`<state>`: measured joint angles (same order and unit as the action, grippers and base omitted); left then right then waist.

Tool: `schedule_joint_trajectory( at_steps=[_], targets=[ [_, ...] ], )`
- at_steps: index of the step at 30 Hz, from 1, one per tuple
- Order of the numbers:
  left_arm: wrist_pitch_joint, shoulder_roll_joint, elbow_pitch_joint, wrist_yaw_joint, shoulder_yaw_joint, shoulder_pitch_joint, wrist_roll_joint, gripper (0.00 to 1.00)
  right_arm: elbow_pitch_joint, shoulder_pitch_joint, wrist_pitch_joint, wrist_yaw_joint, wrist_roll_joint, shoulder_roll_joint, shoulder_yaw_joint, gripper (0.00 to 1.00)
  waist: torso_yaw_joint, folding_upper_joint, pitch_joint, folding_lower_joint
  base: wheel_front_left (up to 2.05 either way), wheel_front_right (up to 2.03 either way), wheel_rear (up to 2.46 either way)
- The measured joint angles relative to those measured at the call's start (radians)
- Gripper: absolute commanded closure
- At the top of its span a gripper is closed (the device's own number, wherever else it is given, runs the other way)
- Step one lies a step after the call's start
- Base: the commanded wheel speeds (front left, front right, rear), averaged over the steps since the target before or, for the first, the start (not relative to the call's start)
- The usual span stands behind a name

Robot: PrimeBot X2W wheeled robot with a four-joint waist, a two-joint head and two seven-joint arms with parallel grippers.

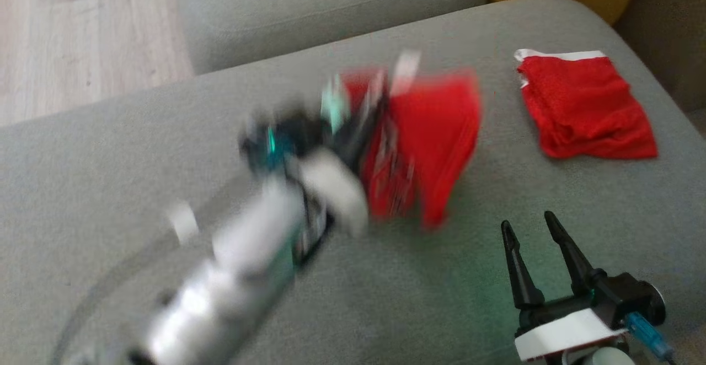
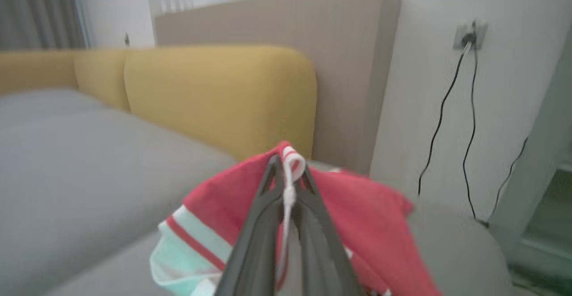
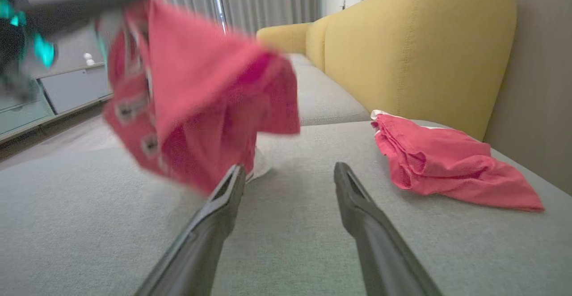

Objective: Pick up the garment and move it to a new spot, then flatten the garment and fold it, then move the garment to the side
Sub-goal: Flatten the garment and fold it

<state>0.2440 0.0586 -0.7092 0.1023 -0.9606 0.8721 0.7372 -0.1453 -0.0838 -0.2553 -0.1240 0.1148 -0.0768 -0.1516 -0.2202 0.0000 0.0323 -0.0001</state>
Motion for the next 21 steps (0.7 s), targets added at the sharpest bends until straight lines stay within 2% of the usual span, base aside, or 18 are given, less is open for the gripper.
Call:
schedule_joint_trajectory(
  at_steps=[4, 7, 8, 13, 14, 18, 21],
  targets=[
    [0.005, 0.015, 0.0, -0.032, -0.073, -0.263, -0.064, 1.0, 0.007, 0.002, 0.0, 0.0, 0.0, 0.0, 0.002, 0.0, 0.022, 0.0, 0.028, 0.0002, 0.0, 0.0, 0.0],
    [0.005, 0.021, 0.029, -0.045, -0.083, -0.407, -0.109, 1.0, 0.008, 0.003, 0.0, 0.0, 0.0, -0.003, 0.011, 0.0, 0.049, 0.0, 0.048, 0.0002, 0.0, 0.0, 0.0],
    [0.005, 0.02, 0.037, -0.055, -0.081, -0.425, -0.111, 0.0, 0.008, 0.004, 0.0, 0.0, 0.0, -0.004, 0.012, 0.0, 0.057, 0.0, 0.051, 0.0002, 0.0, 0.0, 0.0],
    [0.005, 0.025, 0.086, -0.148, -0.029, -0.475, -0.132, 0.0, 0.008, 0.004, 0.0, 0.0, 0.0, -0.005, 0.022, 0.0, 0.087, 0.0, 0.053, 0.0001, 0.0, 0.0, 0.0],
    [0.005, 0.025, 0.086, -0.148, -0.029, -0.475, -0.132, 0.0, 0.008, 0.004, 0.0, 0.0, 0.0, -0.005, 0.022, 0.0, 0.087, 0.0, 0.053, 0.0001, 0.0, 0.0, 0.0],
    [0.005, 0.038, 0.141, -0.217, 0.033, -0.529, -0.132, 0.0, 0.008, 0.004, 0.0, 0.0, 0.0, -0.005, 0.018, 0.0, 0.107, 0.0, 0.049, 0.0001, 0.0, 0.0, 0.0],
    [0.005, 0.053, 0.173, -0.241, 0.069, -0.558, -0.13, 0.0, 0.008, 0.004, 0.0, 0.0, 0.0, -0.005, 0.017, 0.0, 0.116, 0.0, 0.046, 0.0001, 0.0, 0.0, 0.0]
  ],
)
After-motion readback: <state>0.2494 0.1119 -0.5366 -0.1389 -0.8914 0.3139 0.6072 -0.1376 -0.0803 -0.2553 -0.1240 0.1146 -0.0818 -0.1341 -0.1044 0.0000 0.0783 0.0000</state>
